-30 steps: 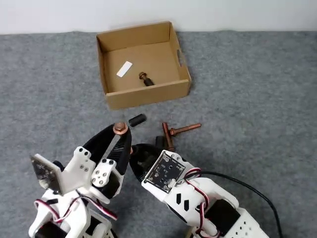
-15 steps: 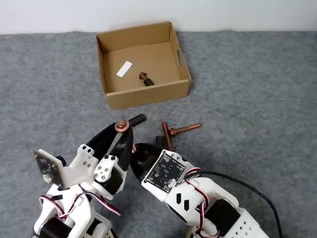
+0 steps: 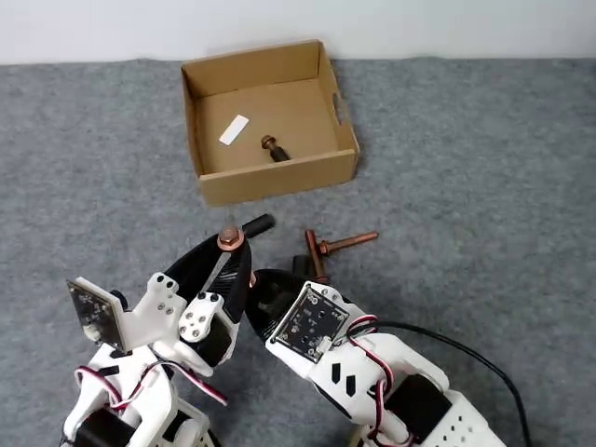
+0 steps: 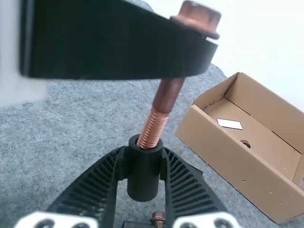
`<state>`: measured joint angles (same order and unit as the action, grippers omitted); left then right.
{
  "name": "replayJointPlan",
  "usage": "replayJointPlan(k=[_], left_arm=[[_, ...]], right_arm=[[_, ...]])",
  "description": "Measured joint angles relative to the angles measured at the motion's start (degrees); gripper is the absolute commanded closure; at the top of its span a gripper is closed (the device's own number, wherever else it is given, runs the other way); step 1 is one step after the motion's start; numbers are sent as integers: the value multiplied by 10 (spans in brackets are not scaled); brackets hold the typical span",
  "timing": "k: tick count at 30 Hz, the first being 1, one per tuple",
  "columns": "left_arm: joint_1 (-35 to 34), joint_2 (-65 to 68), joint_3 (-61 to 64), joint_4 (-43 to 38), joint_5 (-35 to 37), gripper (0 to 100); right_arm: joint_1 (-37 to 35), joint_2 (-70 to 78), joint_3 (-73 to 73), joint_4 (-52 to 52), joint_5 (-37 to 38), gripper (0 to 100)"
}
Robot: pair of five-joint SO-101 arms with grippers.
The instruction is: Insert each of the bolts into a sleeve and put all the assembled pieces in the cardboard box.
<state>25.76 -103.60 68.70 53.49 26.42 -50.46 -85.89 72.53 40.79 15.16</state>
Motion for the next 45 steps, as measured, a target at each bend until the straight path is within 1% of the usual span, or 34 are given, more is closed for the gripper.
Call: replayJointPlan(k=[8,11,15,17,21,23,33,40,42,45], left_arm=[[4,-2,-2,96,4,996],[5,-2,-2,107,3,995],[6,-3,-2,125,-32,987],[6,-3,-3,139,-41,942],[5,-4,-5,152,-47,795],[-1,-4,-6,155,-53,765],[-2,-4,-10,173,-55,763],[1,-2,-69,187,-58,765],[0,-2,-88,187,-58,794],[0,-2,-105,187,-58,893]], right_arm=[[0,2,-16,1,0,991],[0,2,-31,0,0,991],[2,2,-31,0,4,991],[2,2,-31,1,17,991],[3,3,-30,1,28,991],[4,3,-30,1,29,991],[11,2,-37,2,31,991],[11,1,-40,1,30,991],[12,1,-40,1,30,991],[18,1,-40,1,30,991]])
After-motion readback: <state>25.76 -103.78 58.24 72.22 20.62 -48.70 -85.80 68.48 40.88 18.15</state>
